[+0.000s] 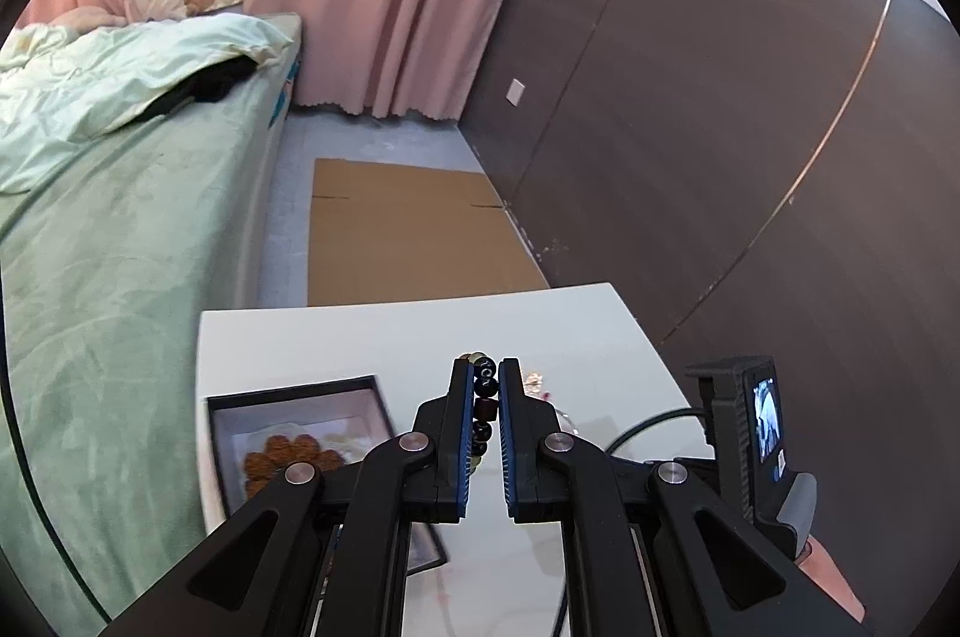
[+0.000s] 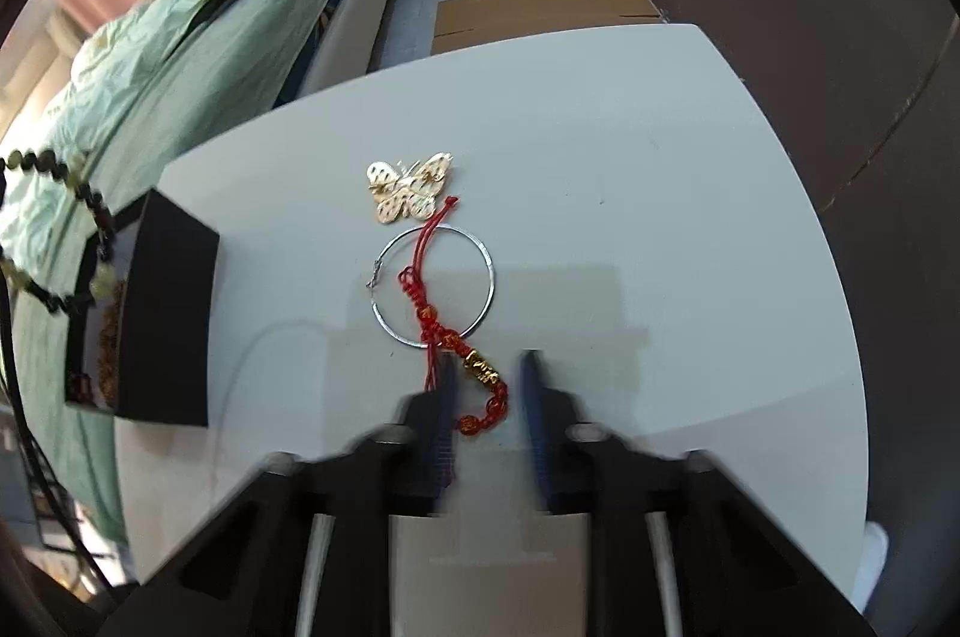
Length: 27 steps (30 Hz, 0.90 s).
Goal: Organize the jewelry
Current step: 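Lift the dark bead bracelet with the left while the right grasps the red string bracelet, then drop the dark bracelet into the box with the left while the right drops the red one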
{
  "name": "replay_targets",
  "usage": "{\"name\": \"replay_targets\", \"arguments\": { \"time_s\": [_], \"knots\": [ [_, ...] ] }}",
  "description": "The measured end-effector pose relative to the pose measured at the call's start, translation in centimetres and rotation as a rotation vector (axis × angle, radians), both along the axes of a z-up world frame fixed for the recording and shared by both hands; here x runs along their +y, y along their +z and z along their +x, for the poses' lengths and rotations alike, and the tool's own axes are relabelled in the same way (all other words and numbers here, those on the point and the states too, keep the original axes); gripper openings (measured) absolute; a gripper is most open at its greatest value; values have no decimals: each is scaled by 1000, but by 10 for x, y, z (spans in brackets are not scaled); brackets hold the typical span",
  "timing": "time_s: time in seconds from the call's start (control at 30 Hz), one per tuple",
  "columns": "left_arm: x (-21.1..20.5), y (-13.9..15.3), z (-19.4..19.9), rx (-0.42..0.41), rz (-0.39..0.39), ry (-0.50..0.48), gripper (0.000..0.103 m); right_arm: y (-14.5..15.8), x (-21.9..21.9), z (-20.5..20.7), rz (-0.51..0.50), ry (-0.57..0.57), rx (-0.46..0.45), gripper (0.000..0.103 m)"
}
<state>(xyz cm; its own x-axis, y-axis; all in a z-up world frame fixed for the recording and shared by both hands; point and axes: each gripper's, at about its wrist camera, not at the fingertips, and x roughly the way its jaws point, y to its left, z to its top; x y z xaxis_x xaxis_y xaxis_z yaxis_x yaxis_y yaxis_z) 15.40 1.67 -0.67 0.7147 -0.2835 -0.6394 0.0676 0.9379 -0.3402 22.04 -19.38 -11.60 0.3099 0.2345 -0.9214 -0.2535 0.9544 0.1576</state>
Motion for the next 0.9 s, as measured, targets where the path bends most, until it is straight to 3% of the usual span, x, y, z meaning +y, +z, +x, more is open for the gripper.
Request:
{"name": "replay_targets", "arguments": {
  "time_s": [0.2,0.4,0.7,0.9],
  "knots": [
    [20,0,-9,4,1,39,8,6,5,-8,17,33,-13,8],
    [34,2,-16,3,3,61,8,32,1,-17,137,12,-64,8],
    [41,-11,-20,46,-7,79,8,74,8,-33,392,3,-170,8],
    [46,-21,-15,97,-71,64,9,81,24,-37,480,7,-186,8]
  ]
}}
